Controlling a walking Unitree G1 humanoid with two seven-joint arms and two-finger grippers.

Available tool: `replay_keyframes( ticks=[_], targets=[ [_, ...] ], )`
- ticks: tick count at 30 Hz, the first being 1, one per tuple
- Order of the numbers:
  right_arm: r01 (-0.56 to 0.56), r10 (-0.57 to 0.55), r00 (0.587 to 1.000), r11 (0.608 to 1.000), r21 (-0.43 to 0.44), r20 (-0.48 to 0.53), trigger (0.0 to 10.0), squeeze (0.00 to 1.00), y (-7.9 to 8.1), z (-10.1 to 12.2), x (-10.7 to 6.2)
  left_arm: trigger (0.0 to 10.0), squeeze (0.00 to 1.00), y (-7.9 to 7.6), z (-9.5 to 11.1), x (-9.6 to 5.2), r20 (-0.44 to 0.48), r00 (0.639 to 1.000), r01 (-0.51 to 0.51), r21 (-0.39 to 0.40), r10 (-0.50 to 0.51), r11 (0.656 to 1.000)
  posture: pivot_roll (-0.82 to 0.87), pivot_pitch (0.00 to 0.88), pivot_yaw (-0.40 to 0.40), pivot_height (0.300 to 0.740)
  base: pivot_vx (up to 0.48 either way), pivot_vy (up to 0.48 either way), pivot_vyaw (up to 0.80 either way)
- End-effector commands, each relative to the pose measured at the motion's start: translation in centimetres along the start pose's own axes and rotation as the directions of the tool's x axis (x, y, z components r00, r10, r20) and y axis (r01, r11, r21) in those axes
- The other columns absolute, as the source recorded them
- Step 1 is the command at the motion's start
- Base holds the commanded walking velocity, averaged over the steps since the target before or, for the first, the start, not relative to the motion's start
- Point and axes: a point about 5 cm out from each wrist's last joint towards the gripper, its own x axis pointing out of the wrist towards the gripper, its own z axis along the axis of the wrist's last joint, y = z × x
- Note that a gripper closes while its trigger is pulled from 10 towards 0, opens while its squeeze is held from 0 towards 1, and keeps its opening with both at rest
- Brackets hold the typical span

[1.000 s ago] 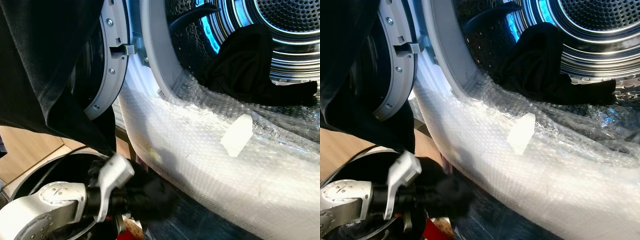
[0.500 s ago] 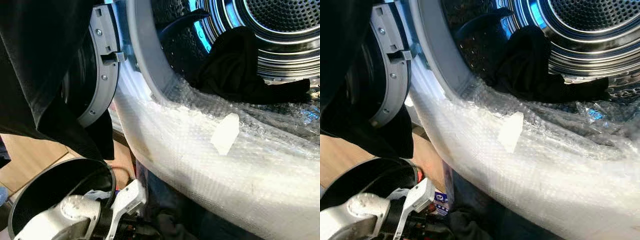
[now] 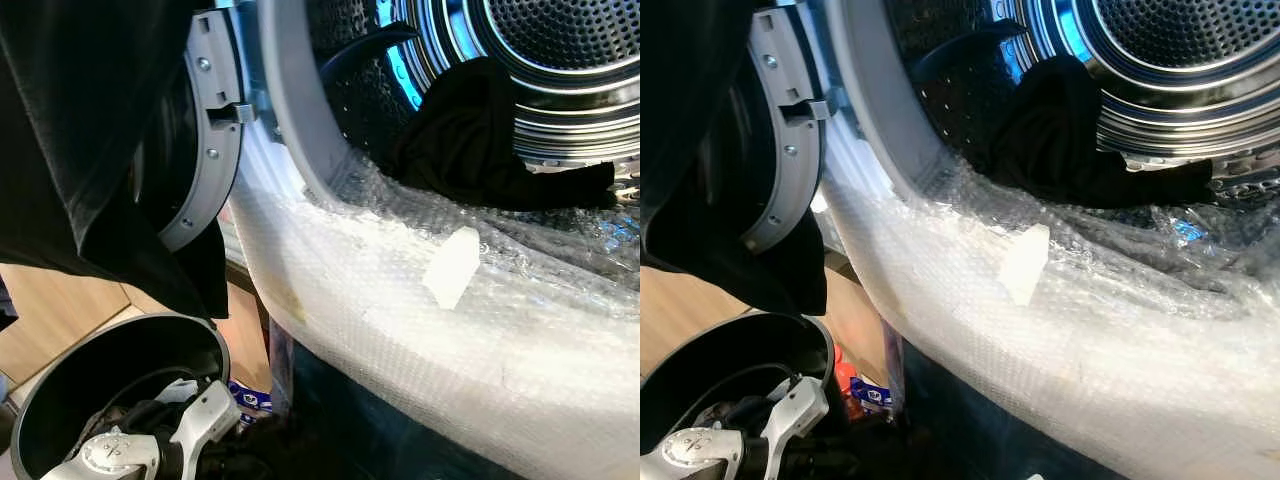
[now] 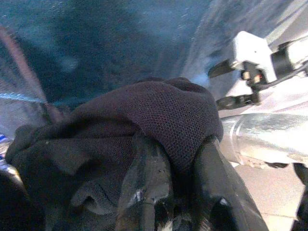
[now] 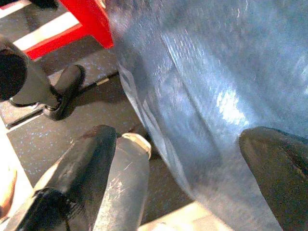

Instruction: Clothes washing

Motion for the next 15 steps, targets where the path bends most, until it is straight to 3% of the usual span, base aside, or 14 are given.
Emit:
replay_keyframes(
  ticks=[1,7,8,10,12,15],
  targets=[
    [-0.036,0.043,0.995,0.997,-0.076,0.093,10.0,0.0,-0.7,2.4,-0.1,0.0,0.0,0.3,0.6,-0.3,0.027,0.999,-0.019,0.028,0.018,0.999,0.02,0.005,0.0,0.74,0.0,0.0,0.0],
    [-0.152,0.188,0.972,0.962,-0.228,0.143,10.0,0.0,-2.1,4.0,-1.2,0.0,0.0,-0.4,-0.1,0.6,0.02,1.0,0.021,0.019,-0.021,1.0,0.02,0.007,-0.008,0.74,0.0,0.0,0.0],
    [-0.192,0.241,0.96,0.936,-0.295,0.141,10.0,0.0,-2.8,4.2,-1.8,0.0,0.0,-0.3,-0.6,0.7,-0.011,1.0,0.022,0.029,-0.022,0.999,0.01,0.014,-0.01,0.74,0.0,0.0,0.0],
    [-0.237,0.292,0.948,0.914,-0.33,0.128,10.0,0.05,-3.4,4.1,-2.4,0.0,0.0,-0.1,-0.6,0.8,-0.023,1.0,0.014,0.044,-0.013,0.999,0.01,0.014,-0.01,0.74,0.0,0.0,0.0],
    [-0.306,0.364,0.926,0.88,-0.364,0.103,10.0,1.0,-3.6,3.9,-3.1,0.0,0.0,0.2,-0.4,1.0,-0.027,1.0,0.003,0.041,-0.002,0.999,0.01,0.016,-0.009,0.74,0.0,0.0,0.0],
    [-0.343,0.411,0.902,0.868,-0.359,0.132,10.0,1.0,-3.6,4.4,-3.7,0.0,0.0,0.3,-0.2,1.1,-0.034,0.999,0.009,0.06,-0.007,0.998,0.0,0.017,-0.009,0.74,0.0,0.0,0.0]
  ],
)
